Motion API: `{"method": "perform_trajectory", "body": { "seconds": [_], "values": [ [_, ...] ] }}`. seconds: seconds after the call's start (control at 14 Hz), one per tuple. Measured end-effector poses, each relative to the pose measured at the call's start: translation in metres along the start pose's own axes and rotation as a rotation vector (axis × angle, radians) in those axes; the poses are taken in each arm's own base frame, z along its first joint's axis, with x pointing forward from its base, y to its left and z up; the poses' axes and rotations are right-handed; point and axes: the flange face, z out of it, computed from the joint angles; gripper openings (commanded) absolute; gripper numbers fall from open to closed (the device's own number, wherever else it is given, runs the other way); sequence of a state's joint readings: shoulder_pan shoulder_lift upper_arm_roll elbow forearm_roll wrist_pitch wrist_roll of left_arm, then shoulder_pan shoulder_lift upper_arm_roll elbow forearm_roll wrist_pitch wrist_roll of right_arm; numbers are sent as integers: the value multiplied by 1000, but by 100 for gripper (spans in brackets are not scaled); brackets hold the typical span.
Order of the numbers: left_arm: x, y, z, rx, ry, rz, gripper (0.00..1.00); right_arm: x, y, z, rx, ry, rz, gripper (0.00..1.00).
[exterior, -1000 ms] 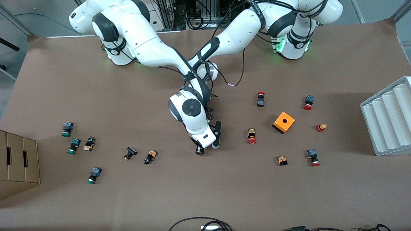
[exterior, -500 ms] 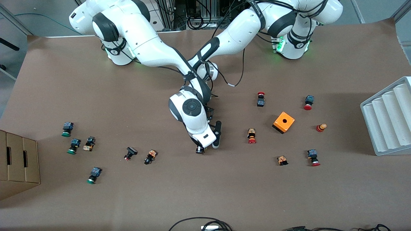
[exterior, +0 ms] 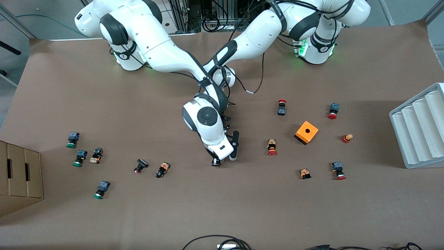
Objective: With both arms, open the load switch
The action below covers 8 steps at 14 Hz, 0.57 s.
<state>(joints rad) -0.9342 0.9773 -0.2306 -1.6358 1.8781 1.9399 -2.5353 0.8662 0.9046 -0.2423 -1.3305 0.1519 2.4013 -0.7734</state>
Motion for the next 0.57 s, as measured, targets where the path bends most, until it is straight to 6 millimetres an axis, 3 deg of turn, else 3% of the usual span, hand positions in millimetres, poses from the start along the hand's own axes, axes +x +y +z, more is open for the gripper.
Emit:
{"method": "perform_trajectory", "body": {
  "seconds": [0.57],
  "values": [
    [0,0,0,0,0,0,58,0,-1,0,5,-4,-5,50]
  ]
}}
